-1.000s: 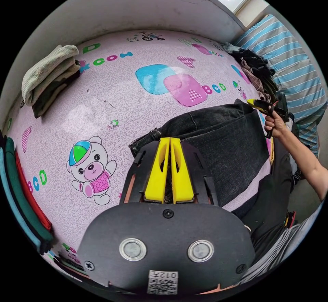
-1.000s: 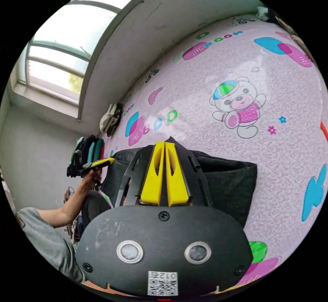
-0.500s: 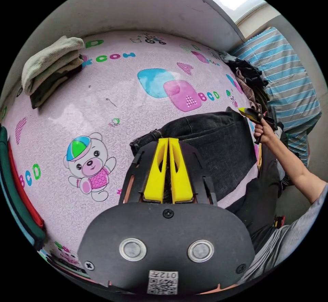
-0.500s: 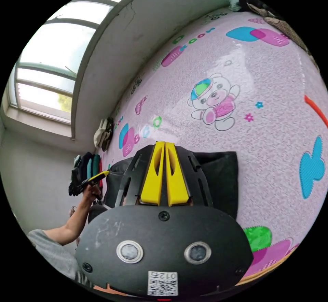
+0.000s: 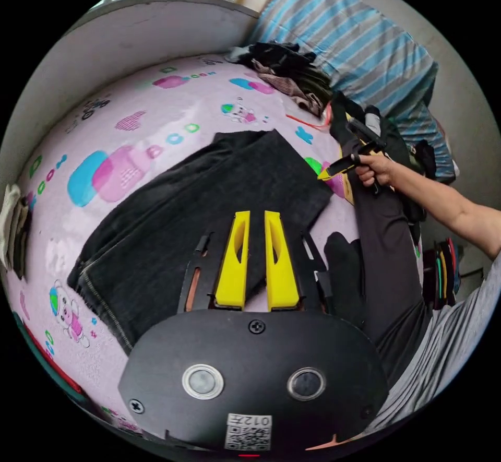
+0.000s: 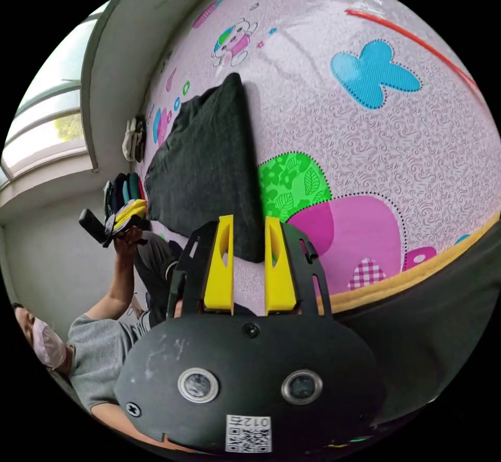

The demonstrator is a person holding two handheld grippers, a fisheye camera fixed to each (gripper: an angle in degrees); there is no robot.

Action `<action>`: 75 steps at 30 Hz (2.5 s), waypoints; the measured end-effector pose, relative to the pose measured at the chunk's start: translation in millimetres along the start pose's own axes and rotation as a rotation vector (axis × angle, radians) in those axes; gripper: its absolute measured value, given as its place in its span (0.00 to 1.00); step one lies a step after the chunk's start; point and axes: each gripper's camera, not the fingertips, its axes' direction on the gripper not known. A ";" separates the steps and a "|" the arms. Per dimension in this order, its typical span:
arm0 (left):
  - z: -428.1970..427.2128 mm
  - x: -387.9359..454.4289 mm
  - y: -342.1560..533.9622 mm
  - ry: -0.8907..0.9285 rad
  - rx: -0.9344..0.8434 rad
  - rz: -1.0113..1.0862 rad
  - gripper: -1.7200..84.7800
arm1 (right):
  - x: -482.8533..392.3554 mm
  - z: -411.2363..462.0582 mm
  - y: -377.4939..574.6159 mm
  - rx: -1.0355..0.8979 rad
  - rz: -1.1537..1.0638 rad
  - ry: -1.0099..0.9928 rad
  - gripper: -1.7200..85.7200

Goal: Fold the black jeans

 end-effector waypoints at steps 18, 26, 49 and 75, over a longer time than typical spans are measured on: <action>207.6 329.3 22.2 -0.567 0.028 0.432 0.17 | 12.1 -58.0 5.3 0.060 0.023 -0.345 0.02; 246.1 358.0 35.6 -0.666 0.004 0.397 0.07 | -4.8 -66.4 -3.3 0.039 -0.013 -0.289 0.04; 171.4 330.8 61.0 -0.440 0.152 0.218 0.04 | -38.0 -28.3 -138.9 0.165 -0.002 -0.167 0.04; -105.8 95.8 151.8 -0.067 0.590 -0.374 0.04 | -312.9 62.4 -104.8 0.318 -0.290 0.013 0.03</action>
